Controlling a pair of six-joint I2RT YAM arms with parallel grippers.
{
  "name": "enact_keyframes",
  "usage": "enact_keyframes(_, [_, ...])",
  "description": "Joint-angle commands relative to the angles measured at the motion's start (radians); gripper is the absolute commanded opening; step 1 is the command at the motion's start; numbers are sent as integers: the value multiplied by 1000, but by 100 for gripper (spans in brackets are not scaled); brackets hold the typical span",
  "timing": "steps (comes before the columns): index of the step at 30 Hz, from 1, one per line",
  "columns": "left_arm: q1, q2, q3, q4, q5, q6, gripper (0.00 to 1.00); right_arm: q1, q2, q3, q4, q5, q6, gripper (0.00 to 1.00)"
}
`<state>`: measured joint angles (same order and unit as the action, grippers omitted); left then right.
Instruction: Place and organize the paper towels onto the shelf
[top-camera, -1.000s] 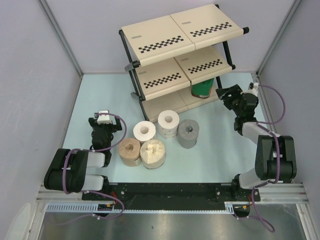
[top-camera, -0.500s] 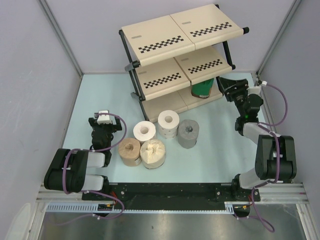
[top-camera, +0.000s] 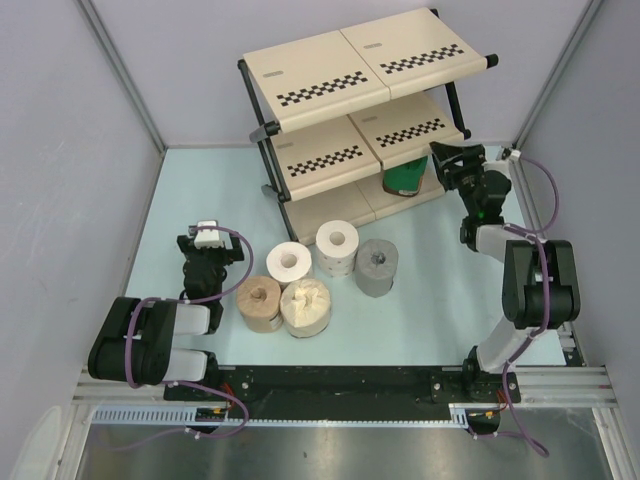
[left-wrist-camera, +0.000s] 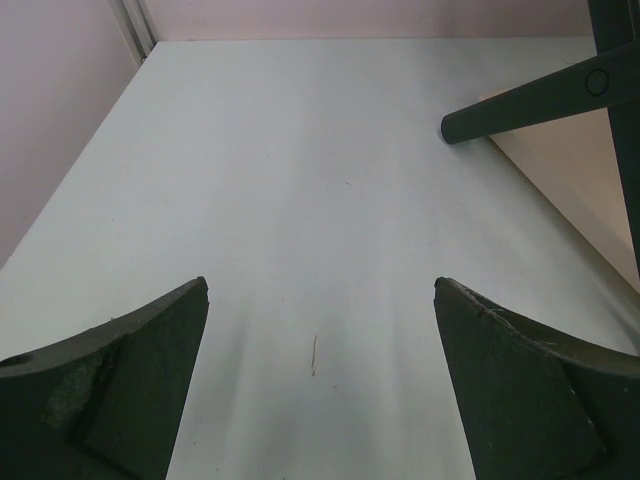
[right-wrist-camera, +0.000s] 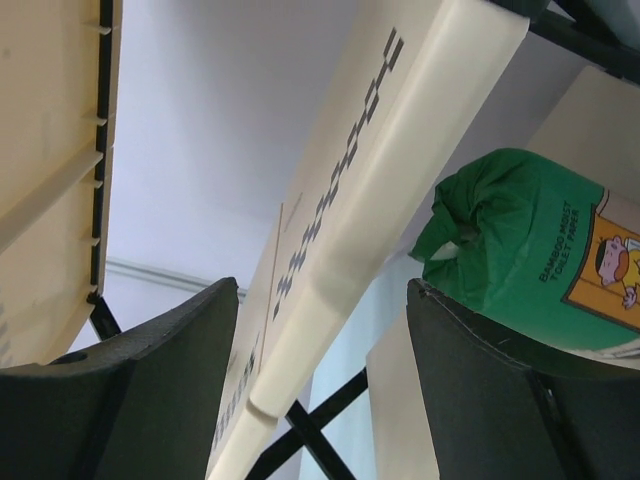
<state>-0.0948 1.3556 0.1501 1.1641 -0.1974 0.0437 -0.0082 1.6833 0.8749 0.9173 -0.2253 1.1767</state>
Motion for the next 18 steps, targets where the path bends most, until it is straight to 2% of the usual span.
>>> enact_keyframes(1, [4,-15,12,37,21,-8,100,5,50,84,9,60,8,73])
enact_keyframes(5, [4,-13,12,37,21,-5,100,37,98,114,6,106,21,72])
enact_keyframes(11, [4,-13,12,39,21,-5,100,51,164,170,46,130,153,70])
enact_keyframes(18, [4,-13,12,39,21,-5,100,63,170,184,17,165,212,63])
